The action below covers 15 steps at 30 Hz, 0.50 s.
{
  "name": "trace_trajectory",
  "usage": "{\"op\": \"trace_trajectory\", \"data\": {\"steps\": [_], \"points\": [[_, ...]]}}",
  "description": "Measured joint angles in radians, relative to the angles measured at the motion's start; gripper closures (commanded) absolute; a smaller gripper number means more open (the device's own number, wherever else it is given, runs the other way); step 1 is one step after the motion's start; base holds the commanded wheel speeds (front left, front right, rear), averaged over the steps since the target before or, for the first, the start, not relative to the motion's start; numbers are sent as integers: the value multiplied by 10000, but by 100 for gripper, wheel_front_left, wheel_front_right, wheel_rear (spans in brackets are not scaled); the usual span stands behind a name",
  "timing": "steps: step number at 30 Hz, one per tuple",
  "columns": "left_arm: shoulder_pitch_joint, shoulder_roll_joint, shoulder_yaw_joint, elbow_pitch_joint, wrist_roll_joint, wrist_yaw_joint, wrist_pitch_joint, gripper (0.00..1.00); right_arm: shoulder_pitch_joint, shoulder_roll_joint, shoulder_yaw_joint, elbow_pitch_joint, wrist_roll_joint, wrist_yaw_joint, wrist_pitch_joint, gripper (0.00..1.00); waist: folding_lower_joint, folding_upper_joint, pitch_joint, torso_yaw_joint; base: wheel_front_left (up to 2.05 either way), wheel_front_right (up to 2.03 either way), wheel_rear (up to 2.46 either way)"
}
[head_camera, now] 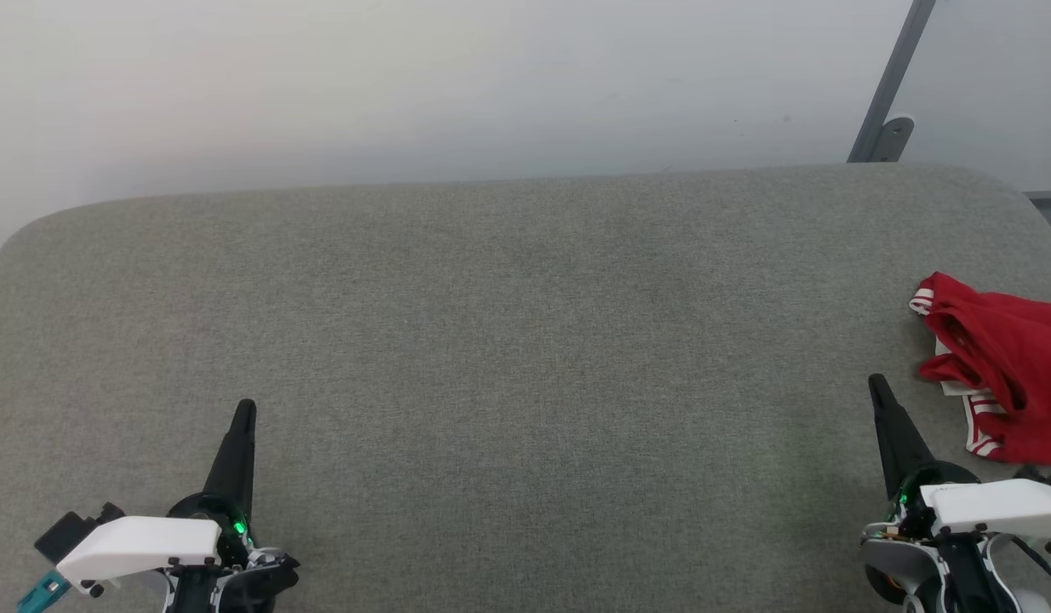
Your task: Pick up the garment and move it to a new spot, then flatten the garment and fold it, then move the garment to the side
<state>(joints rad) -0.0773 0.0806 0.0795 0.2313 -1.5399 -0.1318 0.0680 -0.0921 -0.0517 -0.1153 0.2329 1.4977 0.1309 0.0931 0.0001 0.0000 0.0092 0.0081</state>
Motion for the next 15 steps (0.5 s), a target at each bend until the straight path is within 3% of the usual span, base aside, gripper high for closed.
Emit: {"op": "trace_trajectory", "data": {"steps": [15], "points": [[-211,-161,140,130,-756,0,282,100,-80,6,6,102,993,0,171,100,0,0,-55,-72,0,0,0]]}}
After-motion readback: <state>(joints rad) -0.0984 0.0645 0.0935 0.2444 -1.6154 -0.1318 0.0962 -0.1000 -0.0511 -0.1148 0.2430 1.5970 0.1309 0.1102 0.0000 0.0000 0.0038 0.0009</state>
